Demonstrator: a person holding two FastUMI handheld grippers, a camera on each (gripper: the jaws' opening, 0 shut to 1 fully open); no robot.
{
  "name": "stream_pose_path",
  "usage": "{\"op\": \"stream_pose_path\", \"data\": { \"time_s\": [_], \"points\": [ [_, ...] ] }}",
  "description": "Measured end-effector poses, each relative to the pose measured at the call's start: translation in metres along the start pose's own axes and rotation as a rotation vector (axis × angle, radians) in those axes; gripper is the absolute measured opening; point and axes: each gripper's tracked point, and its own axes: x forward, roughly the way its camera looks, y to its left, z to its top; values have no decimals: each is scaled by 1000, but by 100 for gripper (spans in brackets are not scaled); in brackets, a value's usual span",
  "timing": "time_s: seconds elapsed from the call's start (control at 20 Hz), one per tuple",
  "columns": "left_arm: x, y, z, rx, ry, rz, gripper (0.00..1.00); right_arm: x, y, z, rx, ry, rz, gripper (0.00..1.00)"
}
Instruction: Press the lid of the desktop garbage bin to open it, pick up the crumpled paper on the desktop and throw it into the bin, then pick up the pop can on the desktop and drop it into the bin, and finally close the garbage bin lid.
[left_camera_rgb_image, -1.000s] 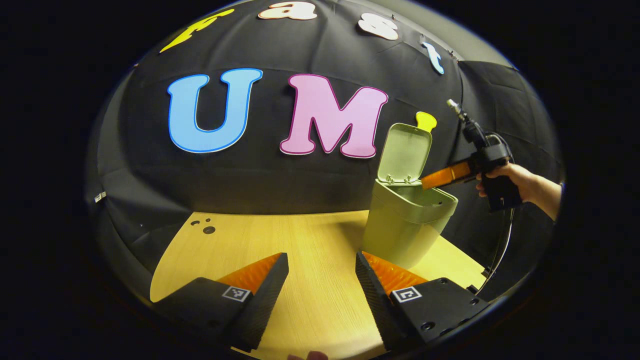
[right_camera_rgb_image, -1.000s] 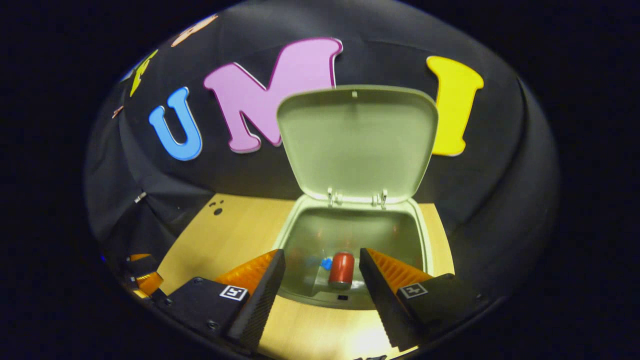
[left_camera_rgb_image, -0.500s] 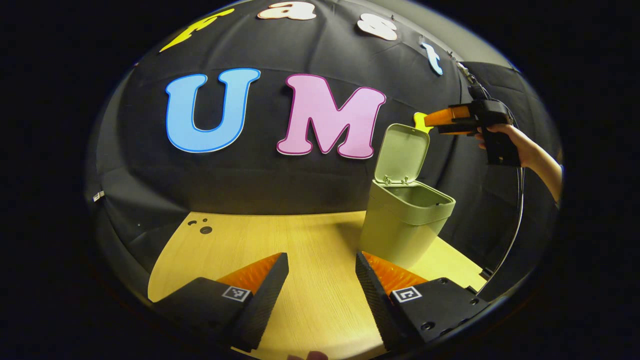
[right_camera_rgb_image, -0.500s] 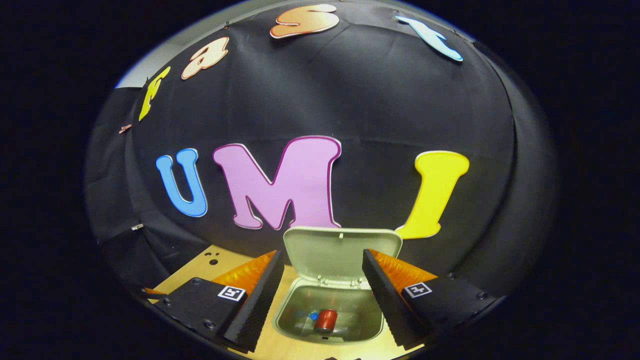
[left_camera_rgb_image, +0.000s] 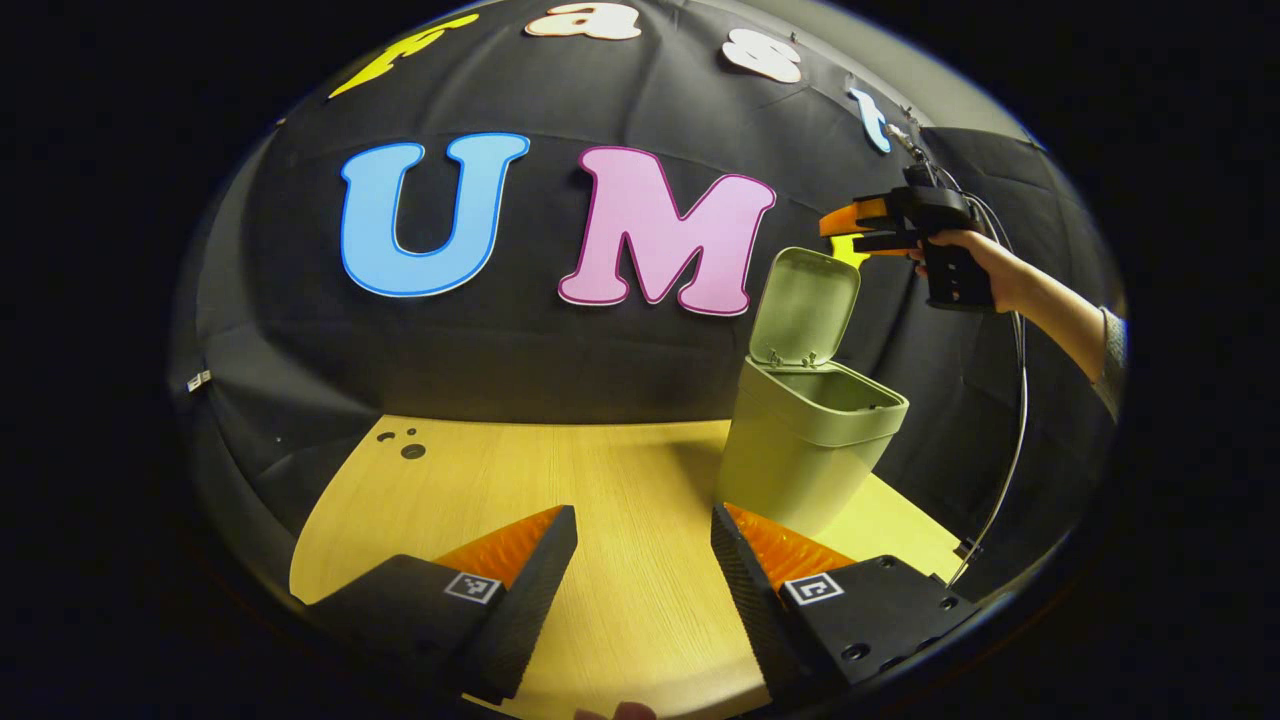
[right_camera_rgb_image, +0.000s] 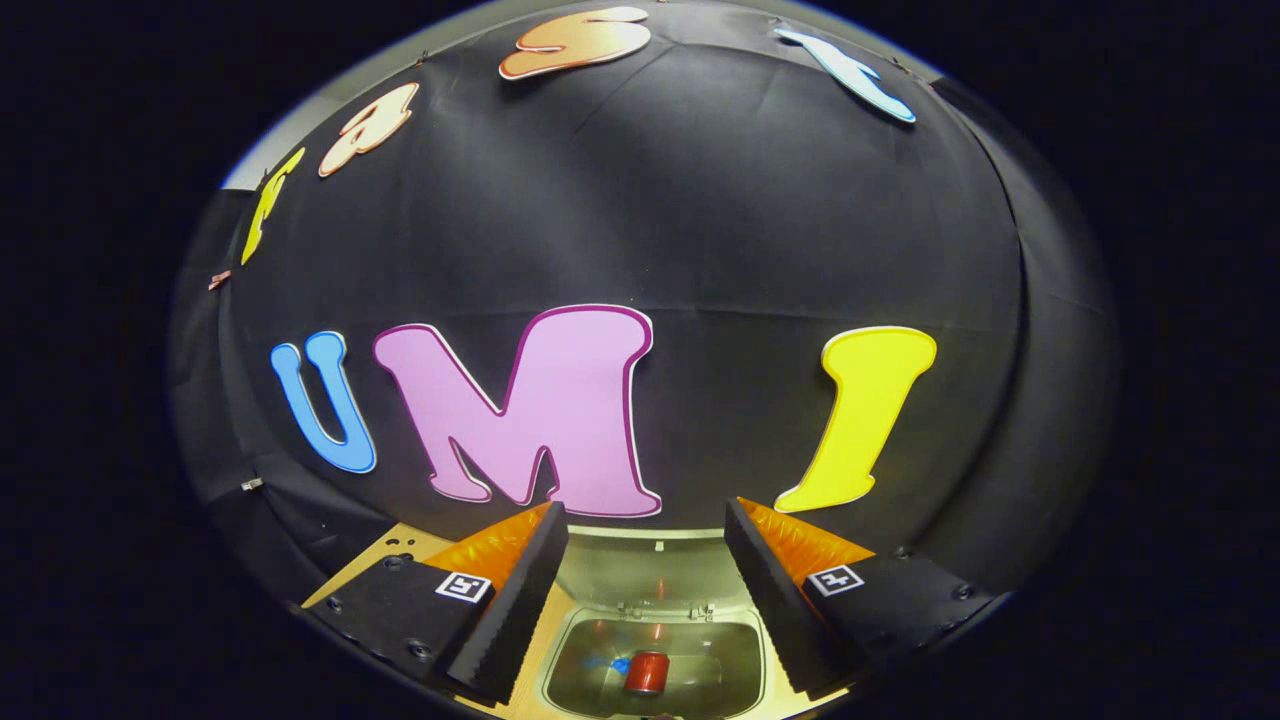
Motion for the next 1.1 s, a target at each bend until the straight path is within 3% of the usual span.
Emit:
{"op": "stream_pose_path", "data": {
  "time_s": [0.5,0.7,1.1],
  "points": [
    [-6,13,-6,-31,5,37,90,41,-12,-18,21,71,-43,98],
    [-5,13,-4,-24,-2,35,90,29,-9,-20,-36,74,-36,99],
    [1,9,-3,-17,-4,24,90,-13,-5,-49,-1,137,5,99]
  ]
}}
